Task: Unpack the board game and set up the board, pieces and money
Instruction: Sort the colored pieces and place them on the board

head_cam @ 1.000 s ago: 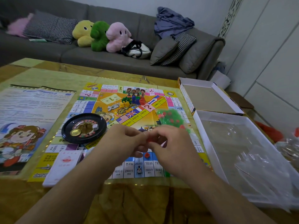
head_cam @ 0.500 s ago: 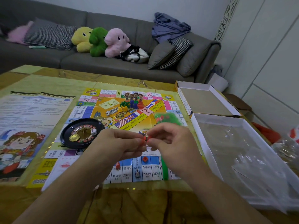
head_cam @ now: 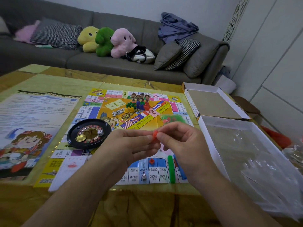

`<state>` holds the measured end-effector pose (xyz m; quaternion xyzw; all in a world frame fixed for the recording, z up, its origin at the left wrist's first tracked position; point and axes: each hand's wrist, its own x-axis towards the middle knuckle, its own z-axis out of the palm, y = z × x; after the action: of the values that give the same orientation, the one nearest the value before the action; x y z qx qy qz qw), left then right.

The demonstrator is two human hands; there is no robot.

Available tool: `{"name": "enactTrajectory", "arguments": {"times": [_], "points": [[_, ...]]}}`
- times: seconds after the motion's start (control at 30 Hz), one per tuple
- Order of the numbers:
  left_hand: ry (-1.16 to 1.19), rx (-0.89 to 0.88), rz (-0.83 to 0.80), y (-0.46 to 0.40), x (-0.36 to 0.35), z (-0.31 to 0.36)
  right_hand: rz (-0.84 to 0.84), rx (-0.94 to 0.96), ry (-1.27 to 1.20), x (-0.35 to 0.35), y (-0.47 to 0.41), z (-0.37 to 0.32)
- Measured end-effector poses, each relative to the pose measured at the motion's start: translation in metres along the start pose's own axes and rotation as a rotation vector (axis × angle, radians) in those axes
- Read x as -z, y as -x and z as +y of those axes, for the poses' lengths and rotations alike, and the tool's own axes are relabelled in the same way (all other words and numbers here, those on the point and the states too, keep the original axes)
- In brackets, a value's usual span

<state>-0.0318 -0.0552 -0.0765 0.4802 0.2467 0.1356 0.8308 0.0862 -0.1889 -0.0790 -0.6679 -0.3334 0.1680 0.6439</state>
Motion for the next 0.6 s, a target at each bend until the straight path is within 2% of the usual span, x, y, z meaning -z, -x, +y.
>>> {"name": "enactTrajectory", "arguments": {"times": [0.2,0.33,0.47,0.6], "points": [[0.176,-0.006,-0.019,0.0043,-0.0071,-0.0018,-0.003,-0.010,-0.068,-0.0001,0.0003,-0.0004],[0.174,0.006,0.000,0.0049,-0.0084,-0.0030,0.045,0.009,-0.130,0.0000,0.0021,0.0009],[0.213,0.012,0.016,0.0048,-0.0095,-0.0029,0.002,0.034,-0.150,0.0015,0.0011,-0.0016],[0.153,0.027,0.029,0.0061,-0.0079,-0.0019,-0.017,0.055,-0.145,0.0014,0.0003,-0.0029]]}}
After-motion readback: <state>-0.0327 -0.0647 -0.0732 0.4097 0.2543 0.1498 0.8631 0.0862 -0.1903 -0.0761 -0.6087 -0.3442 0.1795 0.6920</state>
